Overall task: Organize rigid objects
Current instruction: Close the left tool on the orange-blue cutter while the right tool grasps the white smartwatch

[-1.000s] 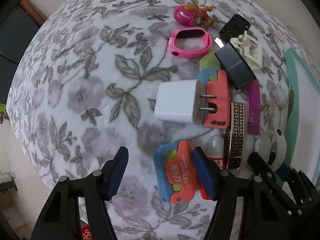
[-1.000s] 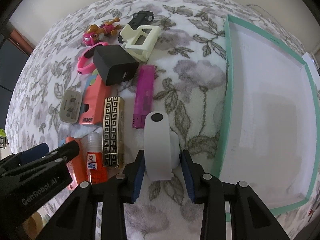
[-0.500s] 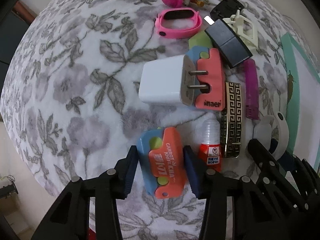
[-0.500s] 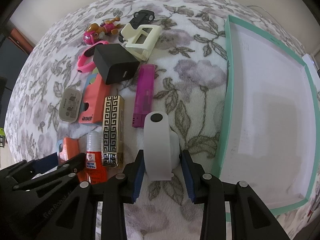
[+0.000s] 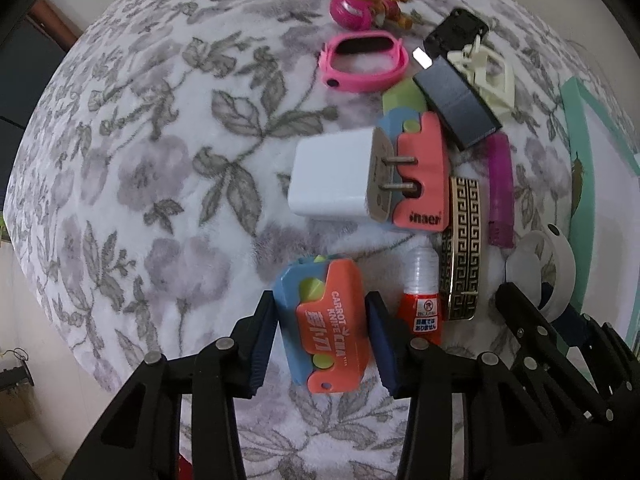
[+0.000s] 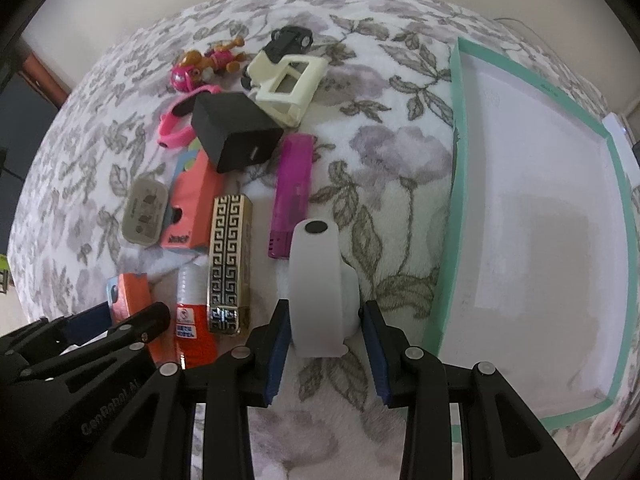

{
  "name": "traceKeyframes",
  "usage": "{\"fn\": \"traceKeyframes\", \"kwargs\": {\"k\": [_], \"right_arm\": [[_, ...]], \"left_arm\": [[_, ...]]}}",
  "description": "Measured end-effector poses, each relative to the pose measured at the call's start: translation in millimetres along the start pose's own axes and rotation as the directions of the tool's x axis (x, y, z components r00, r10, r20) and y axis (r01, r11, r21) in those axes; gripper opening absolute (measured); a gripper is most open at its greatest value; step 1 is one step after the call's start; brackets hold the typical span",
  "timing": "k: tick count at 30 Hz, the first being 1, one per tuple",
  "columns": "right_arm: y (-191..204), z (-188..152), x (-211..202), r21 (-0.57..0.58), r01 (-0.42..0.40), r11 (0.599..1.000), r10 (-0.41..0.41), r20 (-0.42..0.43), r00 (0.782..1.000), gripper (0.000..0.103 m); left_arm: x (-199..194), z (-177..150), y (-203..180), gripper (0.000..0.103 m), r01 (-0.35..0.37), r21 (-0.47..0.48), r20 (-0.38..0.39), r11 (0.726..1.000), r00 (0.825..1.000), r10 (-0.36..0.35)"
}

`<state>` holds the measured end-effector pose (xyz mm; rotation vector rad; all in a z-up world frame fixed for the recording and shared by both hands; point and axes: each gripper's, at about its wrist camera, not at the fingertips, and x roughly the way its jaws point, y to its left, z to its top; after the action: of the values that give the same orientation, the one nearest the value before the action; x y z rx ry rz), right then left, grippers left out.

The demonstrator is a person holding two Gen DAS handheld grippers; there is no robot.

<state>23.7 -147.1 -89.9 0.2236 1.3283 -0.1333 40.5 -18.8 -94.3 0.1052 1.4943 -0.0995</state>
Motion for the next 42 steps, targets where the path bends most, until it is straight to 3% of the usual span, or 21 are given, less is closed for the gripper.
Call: {"fn": "traceKeyframes", "kwargs": {"k": [13, 14, 15, 17, 33, 35, 36, 38, 42], "right_arm": [[-10, 7, -43, 0.036, -0.057, 0.998, 0.052, 0.127, 0.991, 0.037], [-11, 7, -45, 0.041, -0.06, 0.997, 0.054, 0.133, 0.99, 0.033], [-13, 8, -46, 0.046, -0.063, 0.997, 0.056, 0.139, 0.989, 0.018], [-18, 8, -49, 0.057, -0.074, 0.996, 0.065, 0.146, 0.987, 0.017], [-19, 5, -33, 0.062, -0.125, 0.99, 0.117, 0.112, 0.987, 0.018], [-19, 6, -32, 0.063, -0.133, 0.989, 0.125, 0.114, 0.986, 0.025], [-19, 6, -32, 0.061, -0.135, 0.989, 0.128, 0.115, 0.985, 0.04], [-17, 6, -33, 0.056, -0.13, 0.99, 0.122, 0.125, 0.985, 0.056], [-12, 8, -29, 0.037, -0.121, 0.992, 0.116, 0.122, 0.986, 0.056]], "left_arm": [[-47, 9, 20, 0.041, 0.033, -0.062, 0.127, 0.998, 0.992, -0.025], [-51, 9, 21, 0.039, 0.04, -0.062, 0.137, 0.997, 0.99, -0.031], [-51, 9, 19, 0.038, 0.041, -0.062, 0.144, 0.997, 0.989, -0.032], [-55, 8, 20, 0.038, 0.042, -0.06, 0.153, 0.997, 0.988, -0.032], [-44, 3, 17, 0.038, 0.054, -0.067, 0.127, 0.996, 0.991, -0.045], [-42, 3, 17, 0.038, 0.054, -0.068, 0.121, 0.996, 0.992, -0.045], [-42, 4, 17, 0.038, 0.054, -0.068, 0.119, 0.996, 0.992, -0.045], [-40, 4, 17, 0.038, 0.055, -0.068, 0.111, 0.996, 0.993, -0.048], [-38, 6, 18, 0.038, 0.062, -0.069, 0.102, 0.996, 0.993, -0.055]]}}
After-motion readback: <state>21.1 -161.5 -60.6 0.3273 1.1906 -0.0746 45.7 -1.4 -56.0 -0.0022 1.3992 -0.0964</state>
